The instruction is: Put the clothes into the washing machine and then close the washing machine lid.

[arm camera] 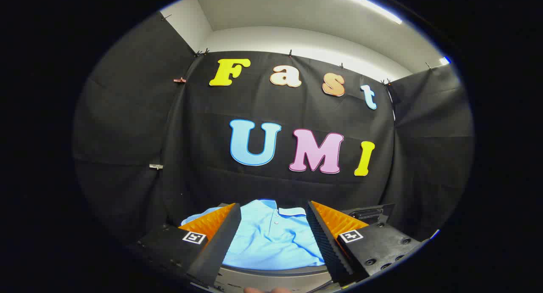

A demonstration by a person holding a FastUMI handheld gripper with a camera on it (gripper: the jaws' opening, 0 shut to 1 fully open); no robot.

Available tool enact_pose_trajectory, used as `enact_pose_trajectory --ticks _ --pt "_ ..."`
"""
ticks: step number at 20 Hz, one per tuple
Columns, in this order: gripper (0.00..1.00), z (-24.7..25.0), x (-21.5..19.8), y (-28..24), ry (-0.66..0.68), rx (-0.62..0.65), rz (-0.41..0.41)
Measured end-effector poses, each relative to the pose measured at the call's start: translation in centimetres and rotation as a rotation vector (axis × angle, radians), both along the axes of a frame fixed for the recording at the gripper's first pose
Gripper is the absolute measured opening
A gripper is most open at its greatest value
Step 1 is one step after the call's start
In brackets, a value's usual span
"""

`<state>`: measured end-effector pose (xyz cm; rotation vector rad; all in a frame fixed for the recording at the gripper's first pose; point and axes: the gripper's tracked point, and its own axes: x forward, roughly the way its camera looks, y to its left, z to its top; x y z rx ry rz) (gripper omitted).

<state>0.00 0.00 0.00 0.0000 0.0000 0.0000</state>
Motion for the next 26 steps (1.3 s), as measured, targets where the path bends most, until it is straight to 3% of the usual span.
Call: enact_pose_trajectory --ticks 26 --pt "0.98 -2.3 2.1 0.7 0.082 0.002 0.039"
